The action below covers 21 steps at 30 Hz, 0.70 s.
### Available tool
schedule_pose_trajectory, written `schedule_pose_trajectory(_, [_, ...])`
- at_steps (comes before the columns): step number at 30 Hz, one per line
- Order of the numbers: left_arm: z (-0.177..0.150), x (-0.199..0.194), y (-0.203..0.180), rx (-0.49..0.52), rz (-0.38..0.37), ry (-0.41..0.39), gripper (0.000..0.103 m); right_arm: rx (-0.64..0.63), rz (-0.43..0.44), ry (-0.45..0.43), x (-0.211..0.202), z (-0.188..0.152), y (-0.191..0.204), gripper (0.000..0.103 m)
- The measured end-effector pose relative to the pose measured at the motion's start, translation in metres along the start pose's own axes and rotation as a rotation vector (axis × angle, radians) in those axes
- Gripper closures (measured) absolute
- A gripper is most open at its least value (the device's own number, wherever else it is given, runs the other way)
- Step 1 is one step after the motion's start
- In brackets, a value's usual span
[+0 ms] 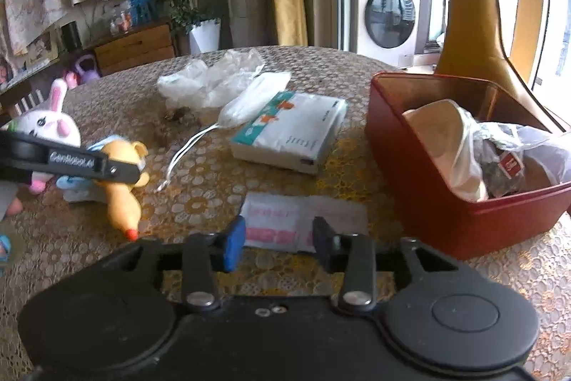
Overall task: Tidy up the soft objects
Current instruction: 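Grasp the yellow rubber duck with the left tool while the right tool grasps a wet-wipe sachet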
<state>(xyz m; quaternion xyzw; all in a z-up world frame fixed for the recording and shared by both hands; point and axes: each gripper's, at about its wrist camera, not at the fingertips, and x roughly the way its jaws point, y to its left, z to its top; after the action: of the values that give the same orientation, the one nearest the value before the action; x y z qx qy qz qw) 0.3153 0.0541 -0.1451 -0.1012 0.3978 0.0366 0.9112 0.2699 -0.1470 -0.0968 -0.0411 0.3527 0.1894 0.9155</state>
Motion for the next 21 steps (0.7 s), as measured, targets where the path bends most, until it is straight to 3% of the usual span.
schedule_pose_trajectory(2, [0.0,0.0,0.0,-0.001,-0.002,0.0,0.069,0.018,-0.008,-0.013,0.0,0.002,-0.005,0.042])
schedule_pose_trajectory(9, [0.0,0.001,0.001,-0.006,-0.006,0.003,0.069,0.143,-0.073,0.016,0.017,0.006,-0.024,0.042])
schedule_pose_trajectory(13, [0.0,0.0,0.001,-0.006,-0.01,0.003,0.069,0.155,-0.108,0.018,0.024,0.004,-0.022,0.049])
schedule_pose_trajectory(18, [-0.001,0.001,0.002,-0.008,-0.011,0.001,0.069,0.042,-0.169,0.013,0.025,-0.001,-0.009,0.055])
schedule_pose_trajectory(21, [-0.001,0.0,0.002,-0.012,-0.015,-0.001,0.069,0.027,-0.16,0.002,0.023,-0.002,-0.007,0.063])
